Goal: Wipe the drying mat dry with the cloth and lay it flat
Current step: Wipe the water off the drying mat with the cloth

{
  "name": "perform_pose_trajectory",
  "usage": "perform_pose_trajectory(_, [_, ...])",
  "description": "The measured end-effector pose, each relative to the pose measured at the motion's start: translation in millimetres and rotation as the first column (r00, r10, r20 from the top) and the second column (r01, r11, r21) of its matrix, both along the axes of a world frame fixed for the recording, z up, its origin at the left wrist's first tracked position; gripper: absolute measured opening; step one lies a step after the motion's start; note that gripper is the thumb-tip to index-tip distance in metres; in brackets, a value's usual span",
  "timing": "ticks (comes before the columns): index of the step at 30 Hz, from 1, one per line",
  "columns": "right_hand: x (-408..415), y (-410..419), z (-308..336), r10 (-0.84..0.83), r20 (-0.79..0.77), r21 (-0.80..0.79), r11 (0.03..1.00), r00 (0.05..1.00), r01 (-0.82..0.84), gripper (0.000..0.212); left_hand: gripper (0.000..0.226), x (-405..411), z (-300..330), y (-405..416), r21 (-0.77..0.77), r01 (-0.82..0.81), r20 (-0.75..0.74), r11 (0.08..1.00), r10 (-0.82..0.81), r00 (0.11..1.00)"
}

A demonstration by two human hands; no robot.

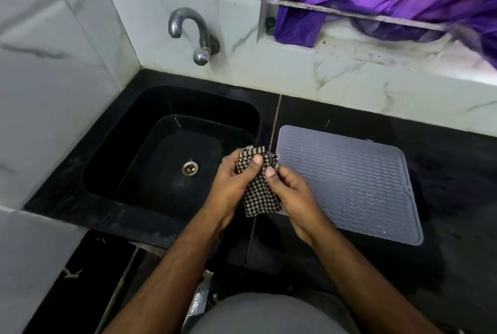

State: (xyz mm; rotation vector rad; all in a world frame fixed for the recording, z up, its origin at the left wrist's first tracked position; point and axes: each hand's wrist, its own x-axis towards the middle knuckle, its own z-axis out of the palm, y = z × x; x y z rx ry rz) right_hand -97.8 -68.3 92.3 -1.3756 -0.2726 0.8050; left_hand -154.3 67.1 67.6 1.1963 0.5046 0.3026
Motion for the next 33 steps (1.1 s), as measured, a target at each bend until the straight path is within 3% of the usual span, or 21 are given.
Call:
perform_pose_trajectory(3, [-3, 2, 6, -0.064, 0.001, 0.032, 0.997, 0.998, 0.064, 0.030, 0.040, 1, 6, 4, 0.058, -0.004, 0.019, 0.998, 0.003, 1.000])
perform_pose_trajectory(5, [-4, 2, 6, -0.057, 0.032, 0.013, 0.998, 0.998, 0.057, 0.032, 0.038, 1, 12, 1, -0.062, 0.025, 0.044, 0.998, -0.022, 0.999])
perform_pose_trajectory(7, [-5, 1, 1, -0.078, 0.200, -0.091, 0.991, 0.977, 0.098, 0.042, 0.047, 4, 16, -4, -0.251, 0.044, 0.057, 0.967, -0.031, 0.998])
perform_pose_trajectory(9, [-7, -1, -6, -0.101, 0.507, -0.233, 0.940, 0.856, 0.249, 0.061, 0.062, 8, 18, -10, -0.387, 0.063, 0.068, 0.920, -0.040, 0.997])
perform_pose_trajectory(11, [-7, -6, -4, -0.113, 0.764, -0.229, 0.873, 0.636, 0.430, 0.063, 0.074, 10, 24, -15, -0.488, 0.080, 0.110, 0.869, -0.029, 0.993])
perform_pose_trajectory(13, [-7, -12, 4, -0.109, 0.855, -0.168, 0.867, 0.507, 0.469, 0.050, 0.083, 14, 27, -18, -0.554, 0.107, 0.159, 0.825, -0.021, 0.987])
perform_pose_trajectory(14, [-4, -15, 9, -0.077, 0.860, -0.180, 0.880, 0.504, 0.440, 0.045, 0.085, 17, 30, -22, -0.564, 0.115, 0.172, 0.818, -0.020, 0.985])
perform_pose_trajectory(17, [15, -19, 20, 0.075, 0.798, -0.335, 0.880, 0.598, 0.336, 0.046, 0.068, 27, 41, -33, -0.507, 0.085, 0.160, 0.858, -0.003, 0.987])
perform_pose_trajectory(19, [30, -22, 28, 0.055, 0.687, -0.364, 0.889, 0.724, 0.277, 0.050, 0.062, 35, 47, -39, -0.477, 0.090, 0.177, 0.874, -0.005, 0.984])
perform_pose_trajectory(21, [40, -25, 38, -0.024, 0.466, -0.295, 0.938, 0.885, 0.180, 0.046, 0.061, 43, 53, -45, -0.458, 0.089, 0.177, 0.885, -0.007, 0.984])
perform_pose_trajectory(23, [47, -33, 50, -0.064, 0.238, -0.176, 0.978, 0.969, 0.108, 0.032, 0.064, 52, 52, -50, -0.407, 0.079, 0.148, 0.910, -0.019, 0.989])
perform_pose_trajectory(27, [63, -47, 70, -0.083, 0.139, -0.019, 0.996, 0.987, 0.086, 0.025, 0.088, 64, 40, -57, -0.448, 0.105, 0.027, 0.888, -0.104, 0.994])
perform_pose_trajectory(29, [71, -54, 75, -0.056, 0.107, -0.006, 0.998, 0.993, 0.057, 0.026, 0.095, 65, 39, -65, -0.514, 0.171, 0.041, 0.840, -0.175, 0.984])
perform_pose_trajectory(33, [85, -67, 73, -0.089, -0.035, 0.099, 0.991, 0.995, 0.092, 0.028, 0.067, 76, 48, -78, -0.530, 0.142, 0.076, 0.836, -0.120, 0.990])
